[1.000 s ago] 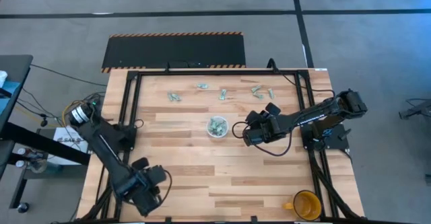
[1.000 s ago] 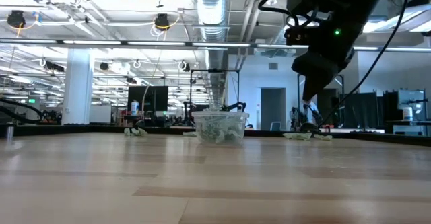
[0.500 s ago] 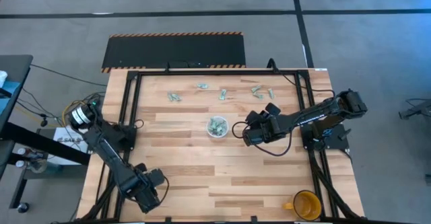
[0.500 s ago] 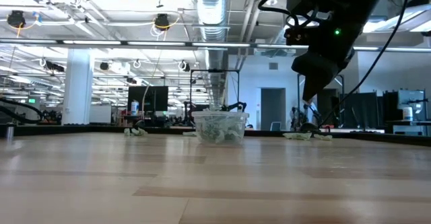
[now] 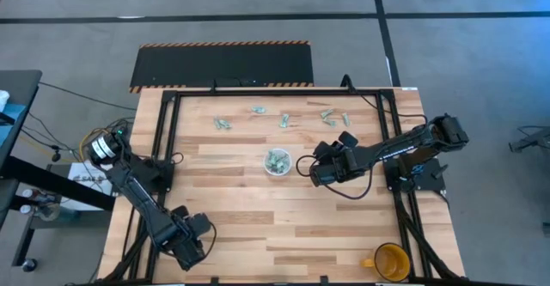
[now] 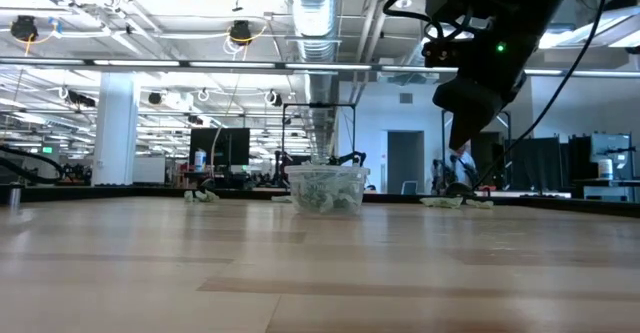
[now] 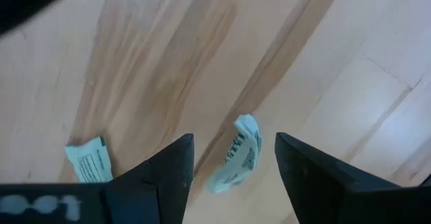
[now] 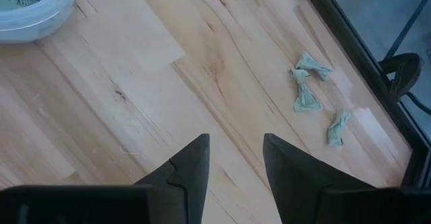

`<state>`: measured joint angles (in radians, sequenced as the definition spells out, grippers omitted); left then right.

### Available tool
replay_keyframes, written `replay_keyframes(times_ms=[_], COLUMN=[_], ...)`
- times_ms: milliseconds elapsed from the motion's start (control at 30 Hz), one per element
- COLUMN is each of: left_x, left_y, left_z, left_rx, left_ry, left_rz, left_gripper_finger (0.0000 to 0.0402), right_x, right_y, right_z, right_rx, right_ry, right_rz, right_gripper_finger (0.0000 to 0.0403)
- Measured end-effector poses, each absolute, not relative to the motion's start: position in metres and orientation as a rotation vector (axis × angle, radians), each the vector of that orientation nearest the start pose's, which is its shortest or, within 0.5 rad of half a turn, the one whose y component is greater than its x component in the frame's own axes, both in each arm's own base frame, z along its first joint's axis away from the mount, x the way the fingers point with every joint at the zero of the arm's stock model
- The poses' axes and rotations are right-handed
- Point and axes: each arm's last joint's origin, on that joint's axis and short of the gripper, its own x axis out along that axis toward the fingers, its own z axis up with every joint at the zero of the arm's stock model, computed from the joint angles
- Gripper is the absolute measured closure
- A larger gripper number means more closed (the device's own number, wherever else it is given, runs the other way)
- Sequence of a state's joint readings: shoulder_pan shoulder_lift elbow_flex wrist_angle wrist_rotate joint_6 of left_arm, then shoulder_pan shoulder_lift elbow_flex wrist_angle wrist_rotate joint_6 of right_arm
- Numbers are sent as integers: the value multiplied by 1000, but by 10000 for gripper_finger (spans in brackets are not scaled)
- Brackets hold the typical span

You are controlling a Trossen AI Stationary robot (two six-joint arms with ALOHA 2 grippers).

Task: Pick and place Stevia / Truvia into bins
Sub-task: Put the green stevia packet into the transparent container

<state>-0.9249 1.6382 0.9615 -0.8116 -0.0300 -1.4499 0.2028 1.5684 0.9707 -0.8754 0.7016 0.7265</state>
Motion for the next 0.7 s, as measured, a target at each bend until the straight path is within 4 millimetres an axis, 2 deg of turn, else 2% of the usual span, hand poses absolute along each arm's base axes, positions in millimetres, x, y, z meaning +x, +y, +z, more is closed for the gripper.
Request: replay_keyframes(times_ms=[433,700], left_x=[166,168], left_y=[-219,-226], left_z=[164,138], left_rx=[-434,-411], left_ry=[1475,1662], left_rz=[335,339], left_gripper_finger=[191,191], right_x=[263,263], right_y=[35,35], right_z=[190,190], right_rx=[-41,-41], right_ry=[1082,1081], right_rz=[-835,-835], right_gripper_finger=[269,269])
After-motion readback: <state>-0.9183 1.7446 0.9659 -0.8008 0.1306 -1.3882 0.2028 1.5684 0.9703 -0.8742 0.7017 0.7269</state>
